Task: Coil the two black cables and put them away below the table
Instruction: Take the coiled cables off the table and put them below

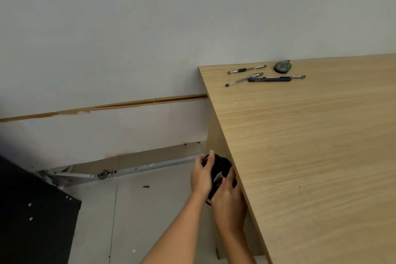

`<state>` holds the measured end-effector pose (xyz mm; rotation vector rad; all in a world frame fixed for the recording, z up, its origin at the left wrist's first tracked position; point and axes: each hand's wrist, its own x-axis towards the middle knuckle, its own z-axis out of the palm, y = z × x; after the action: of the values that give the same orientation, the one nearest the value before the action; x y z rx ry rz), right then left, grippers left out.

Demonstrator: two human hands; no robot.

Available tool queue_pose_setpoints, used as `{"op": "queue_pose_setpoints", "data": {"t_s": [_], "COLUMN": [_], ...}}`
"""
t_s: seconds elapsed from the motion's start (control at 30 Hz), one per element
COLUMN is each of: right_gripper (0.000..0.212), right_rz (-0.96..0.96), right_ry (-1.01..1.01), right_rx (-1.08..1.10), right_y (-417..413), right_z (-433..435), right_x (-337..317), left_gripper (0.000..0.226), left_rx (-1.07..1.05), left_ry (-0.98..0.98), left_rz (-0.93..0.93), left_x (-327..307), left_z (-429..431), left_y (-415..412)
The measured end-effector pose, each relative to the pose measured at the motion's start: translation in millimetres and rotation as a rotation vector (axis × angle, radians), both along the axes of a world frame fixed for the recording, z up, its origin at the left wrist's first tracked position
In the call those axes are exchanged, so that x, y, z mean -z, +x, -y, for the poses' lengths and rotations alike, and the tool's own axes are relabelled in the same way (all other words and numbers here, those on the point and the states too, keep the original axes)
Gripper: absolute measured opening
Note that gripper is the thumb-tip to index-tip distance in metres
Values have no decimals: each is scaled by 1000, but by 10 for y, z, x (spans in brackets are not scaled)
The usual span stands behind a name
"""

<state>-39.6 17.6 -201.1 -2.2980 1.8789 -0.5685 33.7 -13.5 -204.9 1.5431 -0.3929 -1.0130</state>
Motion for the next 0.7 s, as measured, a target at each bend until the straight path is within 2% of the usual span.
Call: {"op": "queue_pose_setpoints", "data": {"t_s": [0.1, 0.2, 0.3, 0.37, 0.43, 0.53, 0.63, 0.7], "right_gripper": [41, 37, 36, 38, 38, 32, 34, 34], "right_rz": [62, 49, -13, -100, -94, 21, 117, 179], "right_ry": [-15, -62, -54, -70, -53, -71, -52, 0], "right_rx": [33, 17, 45, 10, -20, -8, -63, -43], "right_y": [-12, -24, -23, -37, -54, -67, -69, -28], "right_z": [11, 61, 103, 92, 77, 32, -12, -62], "right_x": [98, 133, 132, 157, 174, 132, 130, 56], "left_gripper": [51, 32, 23, 19, 20, 36, 60, 68], "left_rx": [67, 86, 97, 133, 164, 217, 278, 286], "left_ry": [-81, -117, -73, -4, 56, 102, 199, 296], "left_rz": [-163, -194, -72, 85, 223, 283, 327, 366], "left_x": [43, 25, 7, -4, -12, 23, 57, 41], "left_z": [-22, 10, 56, 67, 46, 13, -47, -85], "left_y": [56, 86, 51, 34, 17, 20, 103, 162]}}
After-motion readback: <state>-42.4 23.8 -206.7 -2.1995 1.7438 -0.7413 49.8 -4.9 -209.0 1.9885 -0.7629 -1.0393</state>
